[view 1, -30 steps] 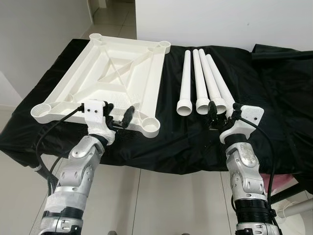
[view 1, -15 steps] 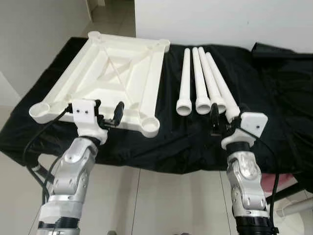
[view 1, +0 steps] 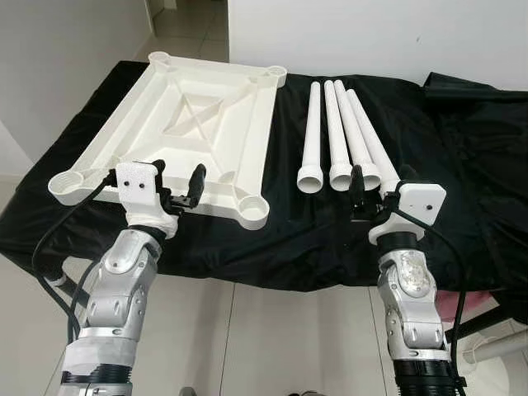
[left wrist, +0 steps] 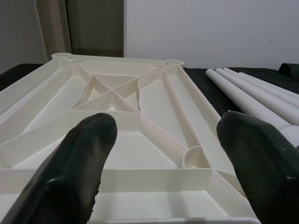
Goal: Building children table
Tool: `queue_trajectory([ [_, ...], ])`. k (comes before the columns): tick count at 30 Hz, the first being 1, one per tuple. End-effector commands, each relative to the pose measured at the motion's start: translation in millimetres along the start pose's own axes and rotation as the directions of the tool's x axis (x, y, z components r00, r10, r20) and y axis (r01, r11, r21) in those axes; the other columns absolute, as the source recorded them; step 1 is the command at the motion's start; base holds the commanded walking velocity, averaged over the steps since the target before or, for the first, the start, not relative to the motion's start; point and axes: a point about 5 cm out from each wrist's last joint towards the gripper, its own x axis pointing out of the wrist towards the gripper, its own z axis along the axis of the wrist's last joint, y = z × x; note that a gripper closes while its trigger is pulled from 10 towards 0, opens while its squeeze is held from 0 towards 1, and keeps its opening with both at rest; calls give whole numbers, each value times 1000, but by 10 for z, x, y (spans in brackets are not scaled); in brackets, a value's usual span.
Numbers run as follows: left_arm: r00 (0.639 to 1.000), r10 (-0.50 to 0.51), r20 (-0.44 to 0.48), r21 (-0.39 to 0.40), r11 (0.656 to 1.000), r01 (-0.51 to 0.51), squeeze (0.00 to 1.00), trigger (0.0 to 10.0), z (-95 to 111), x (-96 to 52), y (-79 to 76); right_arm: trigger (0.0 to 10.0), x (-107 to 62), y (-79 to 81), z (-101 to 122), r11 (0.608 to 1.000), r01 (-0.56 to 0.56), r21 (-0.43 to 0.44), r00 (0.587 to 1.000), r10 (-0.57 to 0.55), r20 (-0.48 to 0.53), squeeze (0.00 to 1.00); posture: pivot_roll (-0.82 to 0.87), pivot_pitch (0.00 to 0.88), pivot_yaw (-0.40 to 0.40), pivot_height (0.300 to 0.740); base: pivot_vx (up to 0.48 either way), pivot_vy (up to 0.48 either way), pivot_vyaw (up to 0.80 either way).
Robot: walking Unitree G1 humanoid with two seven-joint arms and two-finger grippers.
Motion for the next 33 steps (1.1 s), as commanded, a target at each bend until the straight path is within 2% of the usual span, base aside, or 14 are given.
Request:
queue_trajectory([
  [1, 1000, 12, -8, 3, 1000, -12, 0, 10000, -10, -7, 20, 10000, 3, -10, -17, 1000, -6, -17, 1000, 6, -13, 0, -40, 101, -13, 740, 0, 0, 0],
  [24, 1000, 24, 13, -8, 1000, -24, 0, 10000, 5, 34, 31, 10000, 50, 27, -56, 999, -33, -25, 999, 32, -14, 0, -28, 75, -31, 740, 0, 0, 0],
  [33, 1000, 24, 20, -14, 1000, -23, 0, 10000, 6, 55, 37, 10000, 57, 38, -77, 999, -41, -33, 999, 40, -19, 0, -28, 76, -32, 740, 285, 0, 0],
])
